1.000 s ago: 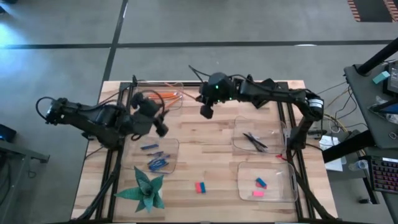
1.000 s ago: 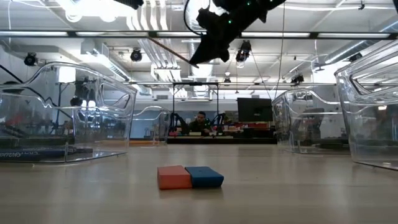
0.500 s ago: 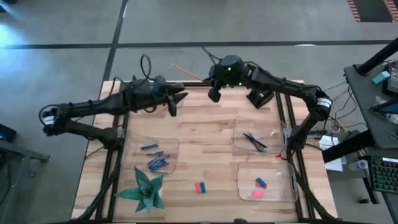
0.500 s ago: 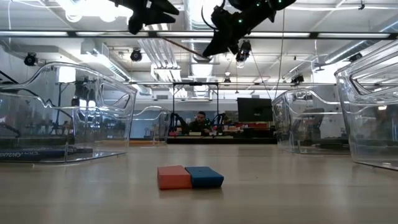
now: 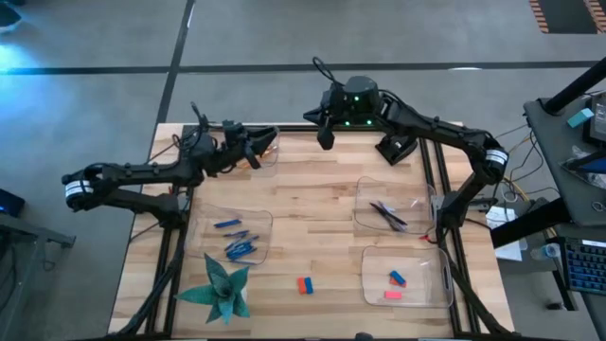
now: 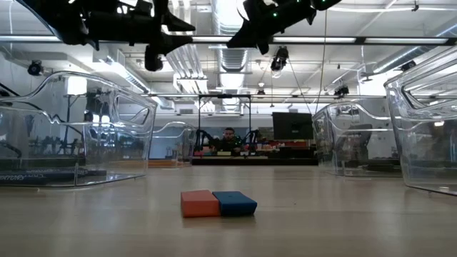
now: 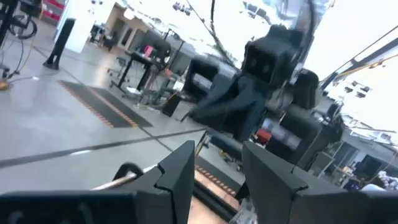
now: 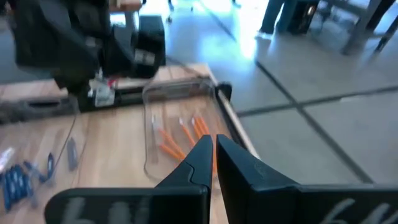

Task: Sort crayons/erasers/pens/pencils in bins
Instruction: Put the pencil into the top left transparent bin, then put the blue eraser into the bottom right transparent bin

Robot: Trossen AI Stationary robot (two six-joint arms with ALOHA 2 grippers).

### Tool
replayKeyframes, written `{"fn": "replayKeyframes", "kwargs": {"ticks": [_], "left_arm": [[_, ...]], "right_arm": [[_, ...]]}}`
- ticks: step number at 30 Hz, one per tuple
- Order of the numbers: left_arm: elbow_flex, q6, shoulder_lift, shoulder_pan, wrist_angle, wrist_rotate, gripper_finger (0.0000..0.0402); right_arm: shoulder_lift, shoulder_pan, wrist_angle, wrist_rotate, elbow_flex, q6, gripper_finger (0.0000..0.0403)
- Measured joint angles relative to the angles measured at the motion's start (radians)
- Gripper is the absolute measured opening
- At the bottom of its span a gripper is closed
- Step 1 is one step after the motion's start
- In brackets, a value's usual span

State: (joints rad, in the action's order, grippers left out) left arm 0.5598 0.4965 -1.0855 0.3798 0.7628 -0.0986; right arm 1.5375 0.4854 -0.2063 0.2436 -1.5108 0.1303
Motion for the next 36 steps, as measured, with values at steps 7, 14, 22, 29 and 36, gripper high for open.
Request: {"fn": "replayKeyframes", "kwargs": {"ticks": [7, 14, 22, 29, 36], "left_arm": [[0.0, -0.009, 0.007, 0.009, 0.006, 0.0, 0.0121], [0.0, -0.007, 0.009, 0.008, 0.007, 0.033, 0.0121], [0.0, -0.005, 0.009, 0.008, 0.006, 0.216, 0.0121], [0.0, -0.003, 0.009, 0.006, 0.004, 0.371, 0.0121], [-0.001, 0.123, 0.009, -0.011, -0.077, 0.571, 0.0121]], "right_arm": [[0.002, 0.005, -0.038, -0.008, 0.0, 0.0, 0.0012], [-0.011, 0.006, -0.049, -0.008, 0.0, -0.052, 0.0012], [-0.012, -0.036, -0.065, -0.003, 0.0, -0.055, 0.0012], [-0.026, -0.128, -0.093, -0.003, 0.0, -0.131, 0.0012], [-0.03, -0.257, -0.113, -0.013, 0.0, -0.254, 0.0012]]}}
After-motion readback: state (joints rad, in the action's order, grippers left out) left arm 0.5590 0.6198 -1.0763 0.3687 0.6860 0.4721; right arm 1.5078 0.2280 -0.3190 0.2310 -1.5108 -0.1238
